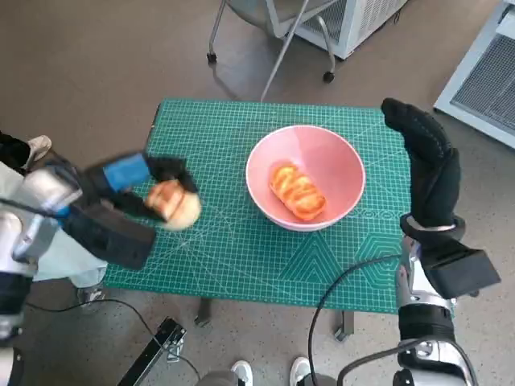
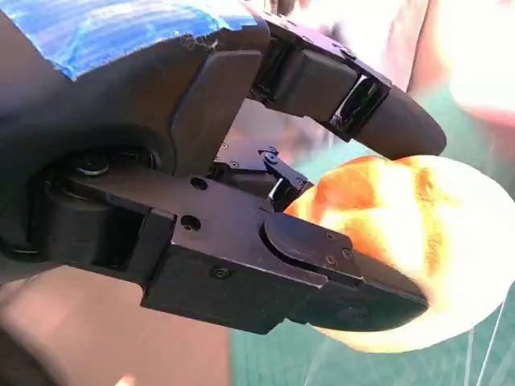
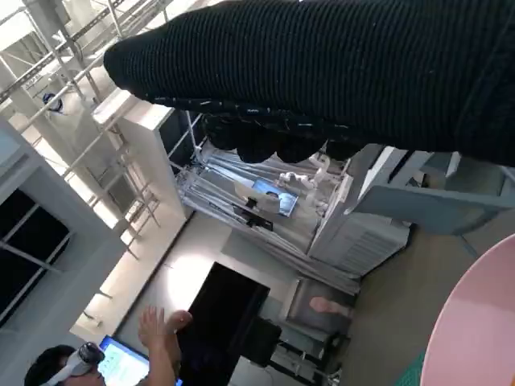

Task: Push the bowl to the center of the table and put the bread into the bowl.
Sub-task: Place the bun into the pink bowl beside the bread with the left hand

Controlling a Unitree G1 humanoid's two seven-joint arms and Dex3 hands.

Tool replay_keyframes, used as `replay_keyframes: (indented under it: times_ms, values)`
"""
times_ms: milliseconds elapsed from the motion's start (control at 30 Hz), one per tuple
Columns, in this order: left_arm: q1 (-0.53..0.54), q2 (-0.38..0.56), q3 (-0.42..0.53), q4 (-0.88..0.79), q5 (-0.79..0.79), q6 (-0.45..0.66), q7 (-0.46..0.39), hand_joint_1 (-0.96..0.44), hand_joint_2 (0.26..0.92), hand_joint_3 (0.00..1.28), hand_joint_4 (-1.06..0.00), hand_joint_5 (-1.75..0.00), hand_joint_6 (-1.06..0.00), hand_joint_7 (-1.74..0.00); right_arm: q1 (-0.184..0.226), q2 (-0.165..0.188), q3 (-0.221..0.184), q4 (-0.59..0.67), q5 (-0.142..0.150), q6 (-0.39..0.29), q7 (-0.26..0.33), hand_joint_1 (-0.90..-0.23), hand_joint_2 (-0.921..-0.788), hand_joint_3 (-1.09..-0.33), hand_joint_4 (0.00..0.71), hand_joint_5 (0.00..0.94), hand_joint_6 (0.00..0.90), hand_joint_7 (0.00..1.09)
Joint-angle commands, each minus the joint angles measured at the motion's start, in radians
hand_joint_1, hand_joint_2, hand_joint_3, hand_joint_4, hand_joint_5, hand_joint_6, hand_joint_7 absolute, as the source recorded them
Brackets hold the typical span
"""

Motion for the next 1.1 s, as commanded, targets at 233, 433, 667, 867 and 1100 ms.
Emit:
replay_keyframes:
  times_ms: [233, 433, 667, 867, 1100]
  values:
    - [-0.217, -0.118, 0.004, 0.037, -0.037, -0.025, 0.081, 0.00, 0.910, 0.02, -0.71, -1.04, -0.76, -1.13, 0.002, -0.006, -0.005, 0.025, 0.002, 0.001, 0.011, -0.585, -0.921, -0.849, 0.374, 0.005, 0.065, 0.76]
    - [-0.327, -0.211, -0.059, 0.060, 0.036, 0.014, 0.103, 0.00, 0.918, 0.02, -0.69, -1.03, -0.75, -1.17, 0.000, -0.007, -0.005, 0.026, 0.004, -0.002, 0.014, -0.589, -0.921, -0.846, 0.376, 0.005, 0.061, 0.76]
    - [-0.442, -0.339, -0.130, 0.224, 0.065, 0.023, 0.131, 0.00, 0.920, 0.03, -0.67, -1.04, -0.74, -1.18, 0.000, -0.007, -0.007, 0.025, 0.010, -0.001, 0.019, -0.581, -0.921, -0.844, 0.377, 0.005, 0.060, 0.75]
    - [-0.527, -0.419, -0.211, 0.422, 0.129, -0.016, 0.268, 0.00, 0.920, 0.05, -0.64, -1.08, -0.72, -1.19, 0.006, -0.011, -0.009, 0.015, 0.004, -0.002, 0.016, -0.576, -0.921, -0.843, 0.377, 0.005, 0.061, 0.75]
    - [-0.567, -0.494, -0.311, 0.571, 0.220, 0.038, 0.368, -0.11, 0.892, 0.17, -0.45, -0.62, -0.51, -1.07, 0.014, -0.018, -0.014, 0.004, -0.009, -0.008, 0.003, -0.561, -0.921, -0.847, 0.377, 0.005, 0.061, 0.75]
